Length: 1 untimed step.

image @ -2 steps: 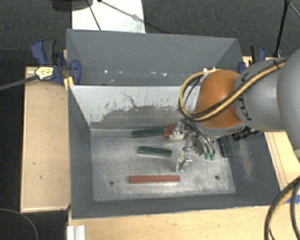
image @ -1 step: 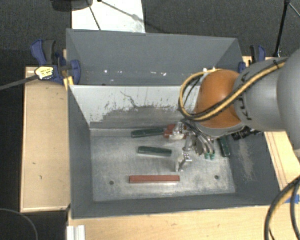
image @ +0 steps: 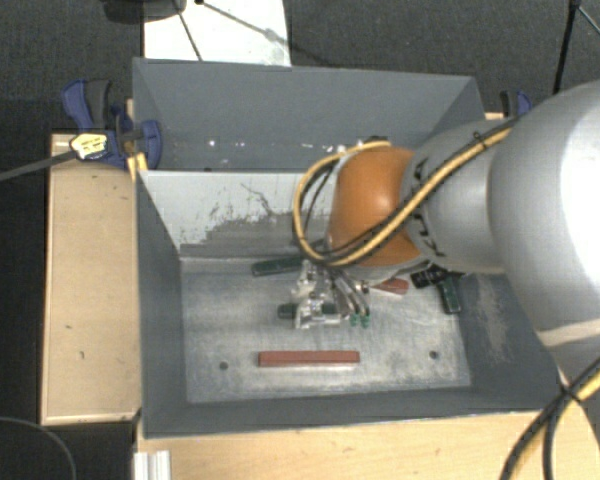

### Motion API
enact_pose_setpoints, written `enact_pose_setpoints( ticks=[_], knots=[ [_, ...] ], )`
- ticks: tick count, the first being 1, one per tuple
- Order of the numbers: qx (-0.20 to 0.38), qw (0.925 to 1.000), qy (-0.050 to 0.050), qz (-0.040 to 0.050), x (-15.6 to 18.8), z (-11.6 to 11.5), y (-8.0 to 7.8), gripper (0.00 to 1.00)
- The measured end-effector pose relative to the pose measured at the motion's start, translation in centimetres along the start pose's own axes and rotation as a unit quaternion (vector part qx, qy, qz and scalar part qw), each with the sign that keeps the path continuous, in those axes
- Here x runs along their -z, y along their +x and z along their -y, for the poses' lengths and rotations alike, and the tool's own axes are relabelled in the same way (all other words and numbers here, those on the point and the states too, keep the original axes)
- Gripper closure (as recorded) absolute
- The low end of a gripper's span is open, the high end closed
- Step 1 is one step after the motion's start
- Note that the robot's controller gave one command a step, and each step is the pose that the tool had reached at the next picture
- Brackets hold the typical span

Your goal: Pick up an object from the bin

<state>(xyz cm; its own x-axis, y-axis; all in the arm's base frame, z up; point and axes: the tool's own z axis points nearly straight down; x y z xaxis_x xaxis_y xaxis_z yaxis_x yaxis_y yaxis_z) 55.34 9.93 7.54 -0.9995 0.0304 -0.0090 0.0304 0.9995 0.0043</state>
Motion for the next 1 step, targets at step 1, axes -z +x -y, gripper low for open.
enact_pose_setpoints(
  ticks=[1],
  knots=[
    [0.0,1.0,0.0,0.0,0.0,0.0,0.0,1.0]
  ],
)
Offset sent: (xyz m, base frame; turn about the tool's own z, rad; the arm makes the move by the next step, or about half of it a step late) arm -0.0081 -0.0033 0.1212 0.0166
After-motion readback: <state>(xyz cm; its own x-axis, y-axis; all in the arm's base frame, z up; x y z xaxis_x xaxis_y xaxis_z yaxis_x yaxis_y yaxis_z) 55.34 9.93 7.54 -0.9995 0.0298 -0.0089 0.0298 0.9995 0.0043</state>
